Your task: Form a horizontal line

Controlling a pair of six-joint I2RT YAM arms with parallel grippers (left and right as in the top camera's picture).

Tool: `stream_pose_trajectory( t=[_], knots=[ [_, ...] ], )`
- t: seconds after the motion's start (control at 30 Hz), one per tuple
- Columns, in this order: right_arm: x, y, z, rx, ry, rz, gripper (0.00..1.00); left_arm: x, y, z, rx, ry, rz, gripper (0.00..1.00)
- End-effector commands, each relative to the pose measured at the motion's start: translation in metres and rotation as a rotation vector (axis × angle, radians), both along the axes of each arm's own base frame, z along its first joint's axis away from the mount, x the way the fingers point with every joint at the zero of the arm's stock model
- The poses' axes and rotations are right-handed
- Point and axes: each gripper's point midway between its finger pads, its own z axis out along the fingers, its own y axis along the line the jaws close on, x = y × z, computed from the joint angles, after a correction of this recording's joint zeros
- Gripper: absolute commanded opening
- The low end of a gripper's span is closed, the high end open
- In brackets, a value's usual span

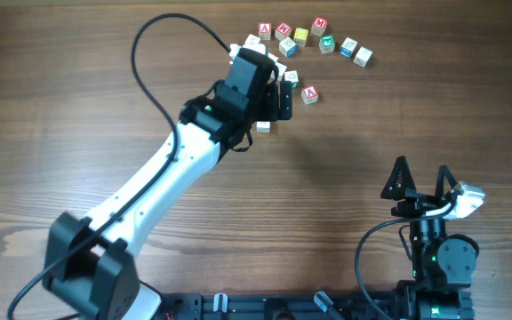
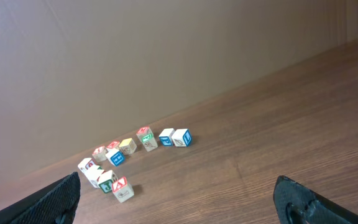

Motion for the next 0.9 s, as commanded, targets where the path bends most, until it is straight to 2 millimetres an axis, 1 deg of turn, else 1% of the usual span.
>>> stream_pose_trajectory(
  t=[0.0, 0.2, 0.33, 0.43, 0.5, 0.6, 0.67, 0.7, 0.73, 0.77, 0.83, 0.87],
  knots=[
    [0.0, 0.002, 0.002, 0.006, -0.011, 0.011, 1.0, -0.008, 0.006, 0.029, -0.028, -0.051, -0.006, 1.0],
    [0.0, 0.002, 0.002, 0.006, -0.011, 0.011, 1.0, -0.016, 0.012, 0.068, -0.074, -0.13, -0.002, 1.0],
    [0.0, 0.002, 0.002, 0.006, -0.011, 0.011, 1.0, -0.018, 0.034, 0.088, -0.034, -0.192, 0.075, 1.0],
    [0.0, 0.002, 0.002, 0.006, -0.011, 0.011, 1.0, -0.022, 0.043, 0.095, -0.032, -0.201, 0.092, 1.0],
    [0.0, 0.002, 0.002, 0.006, -0.011, 0.011, 1.0, -0.026, 0.051, 0.104, -0.041, -0.215, 0.102, 1.0],
    [0.0, 0.002, 0.002, 0.006, -0.011, 0.011, 1.0, -0.043, 0.072, 0.125, -0.054, -0.239, 0.129, 1.0],
    [0.0, 0.002, 0.002, 0.006, -0.011, 0.011, 1.0, -0.061, 0.088, 0.135, -0.05, -0.236, 0.142, 1.0],
    [0.0, 0.002, 0.002, 0.006, -0.011, 0.011, 1.0, -0.068, 0.092, 0.136, -0.044, -0.227, 0.142, 1.0],
    [0.0, 0.002, 0.002, 0.006, -0.011, 0.011, 1.0, -0.083, 0.101, 0.135, -0.029, -0.204, 0.141, 1.0],
    [0.0, 0.002, 0.002, 0.006, -0.011, 0.011, 0.99, -0.092, 0.107, 0.134, -0.02, -0.189, 0.152, 1.0],
    [0.0, 0.002, 0.002, 0.006, -0.011, 0.011, 1.0, -0.106, 0.125, 0.131, -0.005, -0.156, 0.231, 1.0],
    [0.0, 0.002, 0.002, 0.006, -0.011, 0.011, 1.0, -0.117, 0.137, 0.127, 0.001, -0.128, 0.286, 1.0]
  ],
)
